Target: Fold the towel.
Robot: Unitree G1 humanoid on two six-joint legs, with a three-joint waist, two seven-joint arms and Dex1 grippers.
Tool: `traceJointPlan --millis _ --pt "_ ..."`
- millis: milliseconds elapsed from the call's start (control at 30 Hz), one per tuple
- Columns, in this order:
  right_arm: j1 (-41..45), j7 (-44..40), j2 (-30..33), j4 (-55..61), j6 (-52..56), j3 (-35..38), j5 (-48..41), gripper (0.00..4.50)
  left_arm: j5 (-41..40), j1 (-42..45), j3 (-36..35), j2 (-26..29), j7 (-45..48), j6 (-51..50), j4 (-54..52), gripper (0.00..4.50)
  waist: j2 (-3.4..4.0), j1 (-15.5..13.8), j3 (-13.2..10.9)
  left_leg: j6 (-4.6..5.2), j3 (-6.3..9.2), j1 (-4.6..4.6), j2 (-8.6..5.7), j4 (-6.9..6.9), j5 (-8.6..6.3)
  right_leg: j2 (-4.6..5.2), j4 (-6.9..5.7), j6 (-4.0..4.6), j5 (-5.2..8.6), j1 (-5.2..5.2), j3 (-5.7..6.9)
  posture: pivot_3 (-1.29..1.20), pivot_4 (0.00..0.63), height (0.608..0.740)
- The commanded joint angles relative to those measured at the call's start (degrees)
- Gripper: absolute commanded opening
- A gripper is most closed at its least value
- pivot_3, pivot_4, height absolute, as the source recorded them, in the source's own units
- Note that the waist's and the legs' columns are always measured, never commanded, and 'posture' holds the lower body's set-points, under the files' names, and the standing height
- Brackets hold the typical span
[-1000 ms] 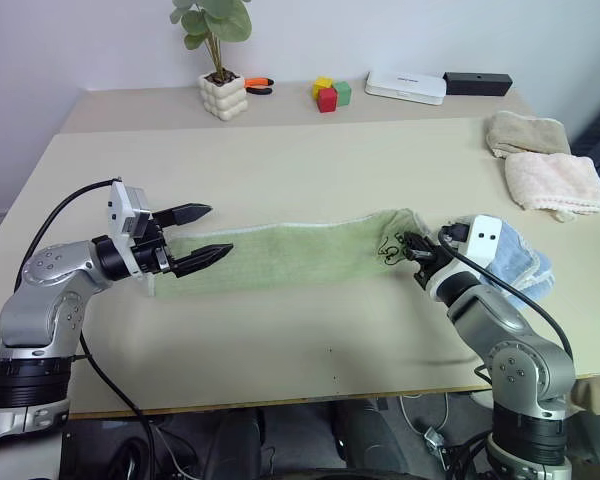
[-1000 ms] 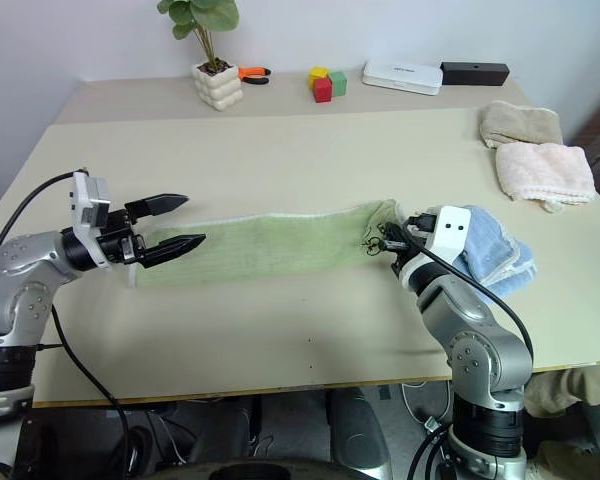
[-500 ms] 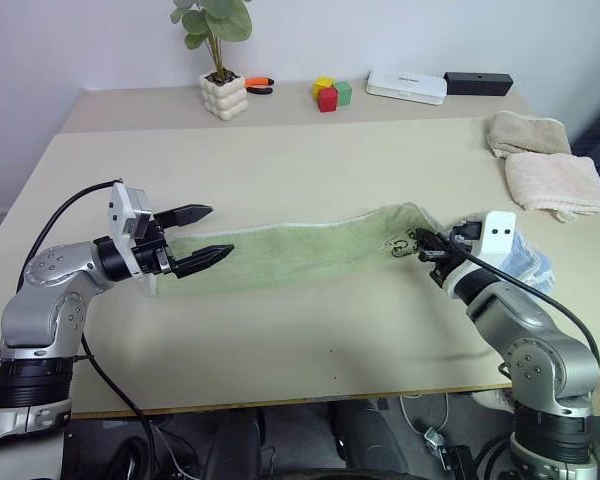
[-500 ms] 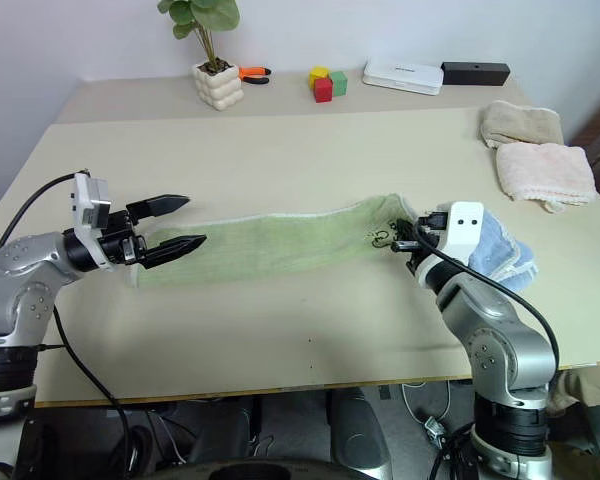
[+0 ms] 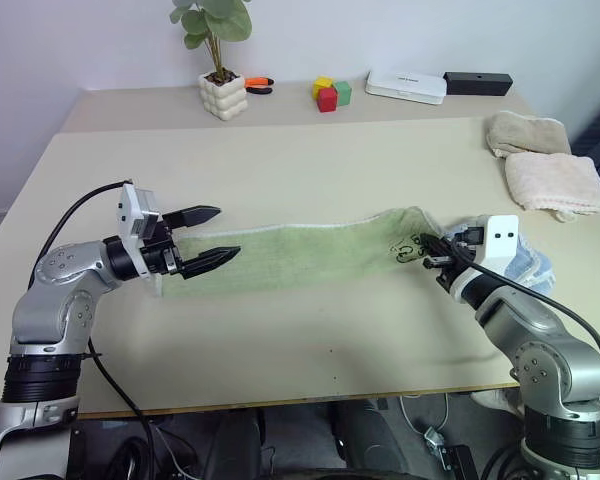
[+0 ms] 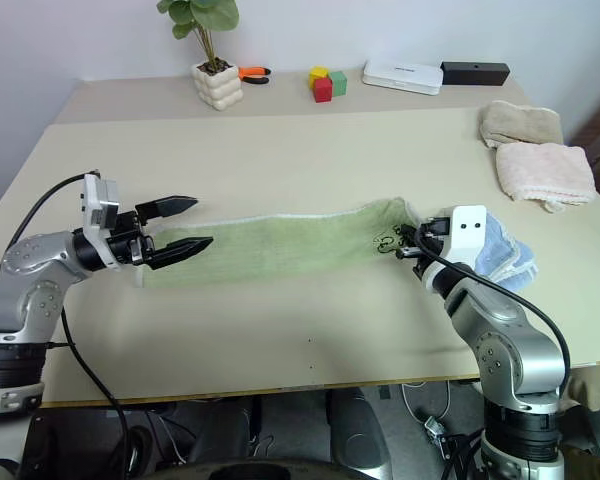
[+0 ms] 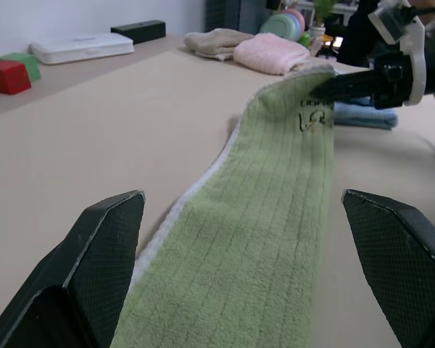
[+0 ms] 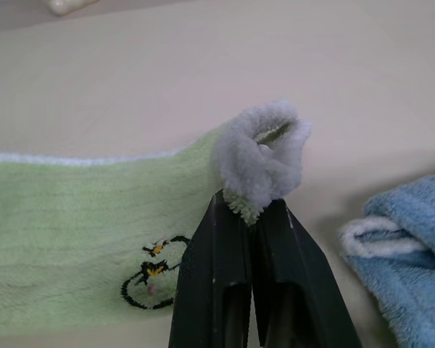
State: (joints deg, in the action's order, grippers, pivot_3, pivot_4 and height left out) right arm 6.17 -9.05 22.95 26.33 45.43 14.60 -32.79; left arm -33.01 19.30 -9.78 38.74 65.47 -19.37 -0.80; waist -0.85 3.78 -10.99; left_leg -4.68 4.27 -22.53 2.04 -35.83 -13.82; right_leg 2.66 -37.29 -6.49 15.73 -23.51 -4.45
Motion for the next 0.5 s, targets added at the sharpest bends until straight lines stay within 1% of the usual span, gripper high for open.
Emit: traceJointPlan --millis 33,500 --pt "0.24 -0.58 0.47 3.07 -1.62 0.16 0.64 0.10 0.18 1.55 -0.05 0.30 0.54 1.00 -0.10 4.50 0.00 -0.02 0.00 0.00 0.00 0.00 0.00 0.00 0.00 0.00 0.00 0.00 0.00 0.00 0.00 0.00 0.150 0.740" --pt "-0.22 -0.86 -0.52 3.41 -1.85 -0.80 1.83 0.10 0.05 1.31 0.01 0.26 0.75 0.59 -0.48 4.50 0.00 -0.04 0.00 0.00 0.00 0.00 0.00 0.01 0.00 0.00 0.02 0.00 0.00 0.01 0.00 0.00 0.150 0.740"
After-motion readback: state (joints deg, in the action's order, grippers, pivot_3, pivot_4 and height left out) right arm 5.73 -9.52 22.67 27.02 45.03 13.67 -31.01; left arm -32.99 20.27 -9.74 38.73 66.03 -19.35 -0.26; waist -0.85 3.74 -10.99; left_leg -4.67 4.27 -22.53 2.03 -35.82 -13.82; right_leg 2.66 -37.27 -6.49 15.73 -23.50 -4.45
